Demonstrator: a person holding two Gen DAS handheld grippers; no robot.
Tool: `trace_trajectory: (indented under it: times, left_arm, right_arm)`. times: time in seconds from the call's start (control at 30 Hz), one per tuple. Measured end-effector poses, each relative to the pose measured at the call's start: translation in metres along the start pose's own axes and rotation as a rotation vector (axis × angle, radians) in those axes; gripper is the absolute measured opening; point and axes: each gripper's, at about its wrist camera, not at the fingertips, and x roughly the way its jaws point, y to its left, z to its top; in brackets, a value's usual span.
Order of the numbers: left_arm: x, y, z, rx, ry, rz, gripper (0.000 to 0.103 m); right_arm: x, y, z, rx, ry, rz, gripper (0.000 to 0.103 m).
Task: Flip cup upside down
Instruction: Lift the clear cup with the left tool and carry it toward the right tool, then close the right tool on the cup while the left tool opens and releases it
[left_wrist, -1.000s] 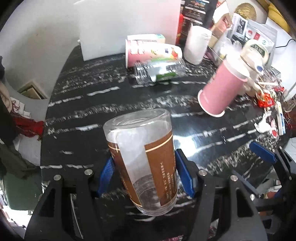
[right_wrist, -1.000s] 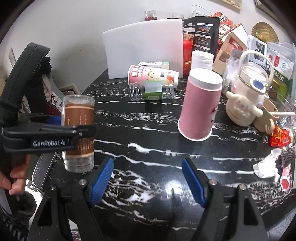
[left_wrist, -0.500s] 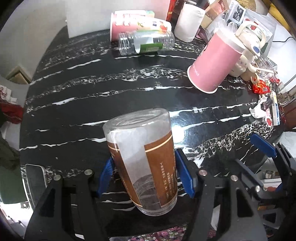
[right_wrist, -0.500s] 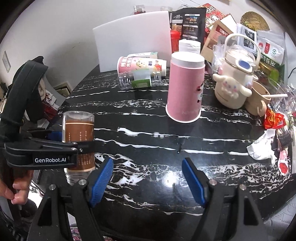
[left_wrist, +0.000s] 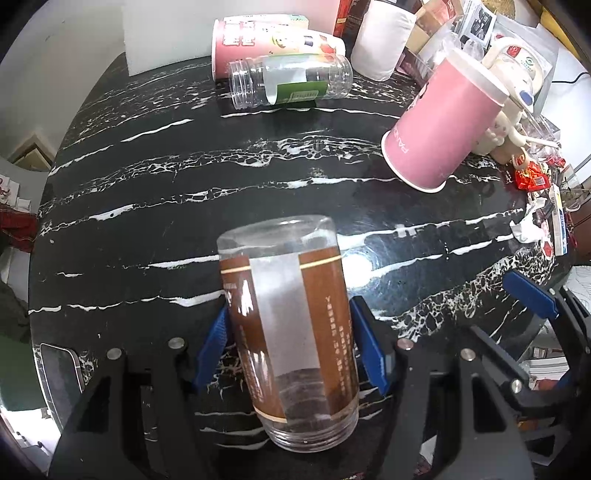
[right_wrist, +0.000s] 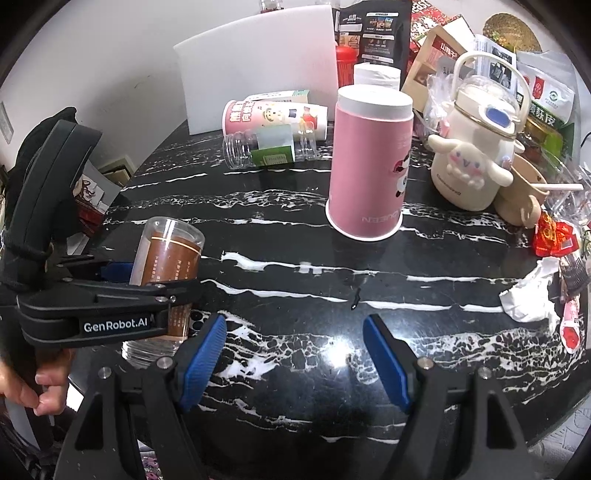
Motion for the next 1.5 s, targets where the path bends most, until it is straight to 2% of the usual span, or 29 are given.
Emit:
trace_trajectory:
  times: [0.43,0.97,1.13,1.5]
  left_arm:
    - [0.012,0.0,0.001,-0.009,0.004,0.005,0.062]
    - [0.008,-0.006,0.001,0.016,-0.014,0.026,0.063]
    - [0.002,-0.008,0.0,0.027,-0.033,0.048,0.07]
    - [-0.036,-0.015,0.0,0.043,-0.104,0.043,0.07]
  right_arm:
    - [0.014,0.0,0.003,0.0,0.036,0.015,0.077]
    - [0.015,-0.003,0.002,0.006,0.037,0.021,0.077]
    - [0.01,-0.003,0.0,0.006,0.03,0.018,0.077]
    - [-0.007,-0.001,-0.003,0.003,0.003,0.01,0.077]
